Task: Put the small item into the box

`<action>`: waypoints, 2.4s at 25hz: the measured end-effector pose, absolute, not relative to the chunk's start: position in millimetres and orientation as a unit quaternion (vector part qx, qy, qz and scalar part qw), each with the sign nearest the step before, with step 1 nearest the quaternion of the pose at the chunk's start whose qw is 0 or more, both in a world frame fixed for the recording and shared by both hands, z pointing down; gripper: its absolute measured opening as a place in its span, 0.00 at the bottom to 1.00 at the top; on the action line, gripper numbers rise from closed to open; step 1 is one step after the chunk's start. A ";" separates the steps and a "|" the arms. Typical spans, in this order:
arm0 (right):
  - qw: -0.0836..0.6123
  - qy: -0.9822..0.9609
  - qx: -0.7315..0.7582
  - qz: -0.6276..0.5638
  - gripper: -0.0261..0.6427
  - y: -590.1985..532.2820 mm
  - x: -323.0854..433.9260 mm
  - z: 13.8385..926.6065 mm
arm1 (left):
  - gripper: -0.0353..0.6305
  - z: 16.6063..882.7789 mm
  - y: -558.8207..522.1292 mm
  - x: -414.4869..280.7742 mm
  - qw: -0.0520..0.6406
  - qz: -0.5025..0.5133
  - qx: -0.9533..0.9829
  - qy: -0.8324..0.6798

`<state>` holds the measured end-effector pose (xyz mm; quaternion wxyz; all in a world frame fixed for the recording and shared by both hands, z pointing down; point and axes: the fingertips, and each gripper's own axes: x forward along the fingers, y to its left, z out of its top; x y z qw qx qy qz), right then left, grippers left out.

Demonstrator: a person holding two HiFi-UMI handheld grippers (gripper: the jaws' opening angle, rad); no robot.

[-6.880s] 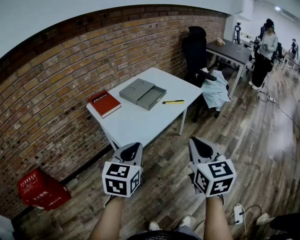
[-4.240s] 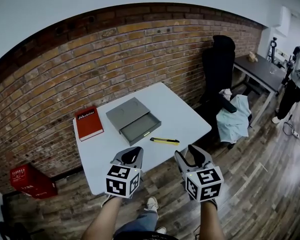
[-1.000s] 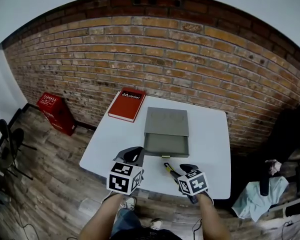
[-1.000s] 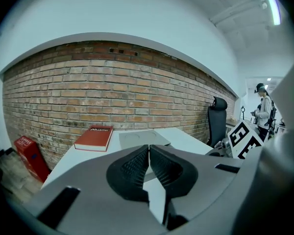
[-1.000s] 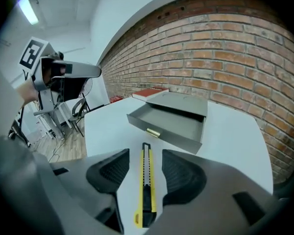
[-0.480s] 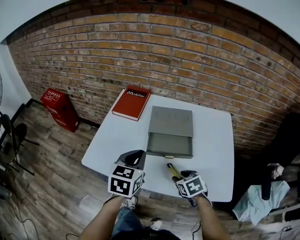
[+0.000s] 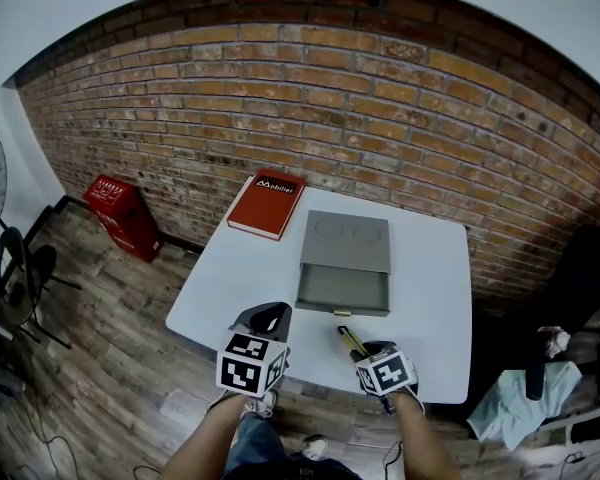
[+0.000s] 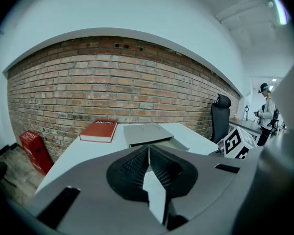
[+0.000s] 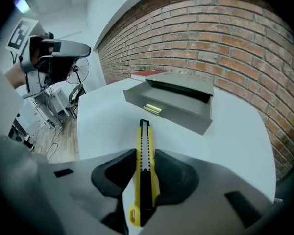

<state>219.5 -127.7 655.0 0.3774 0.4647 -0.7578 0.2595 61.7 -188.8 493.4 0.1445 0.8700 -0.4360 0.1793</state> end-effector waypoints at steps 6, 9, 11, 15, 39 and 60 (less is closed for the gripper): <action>0.379 -0.761 0.459 0.259 0.22 -125.8 218.5 653.2 | 0.09 493.1 -188.5 60.3 0.145 0.181 0.870 -0.435; 0.374 -0.764 0.460 0.253 0.22 -125.2 217.8 649.5 | 0.09 493.0 -190.4 59.0 0.145 0.180 0.870 -0.436; 0.374 -0.768 0.459 0.245 0.22 -126.6 218.0 645.0 | 0.09 493.4 -192.7 59.9 0.148 0.179 0.869 -0.436; 0.373 -0.777 0.455 0.225 0.22 -129.6 219.5 628.1 | 0.09 493.1 -196.3 67.6 0.154 0.177 0.871 -0.431; 0.379 -0.801 0.452 0.104 0.22 -240.7 229.6 524.3 | 0.09 469.9 -265.7 74.0 0.146 0.165 0.876 -0.429; 0.483 -0.811 0.312 0.109 0.22 -281.1 185.4 612.8 | 0.09 469.9 -331.0 51.5 0.131 0.177 0.882 -0.416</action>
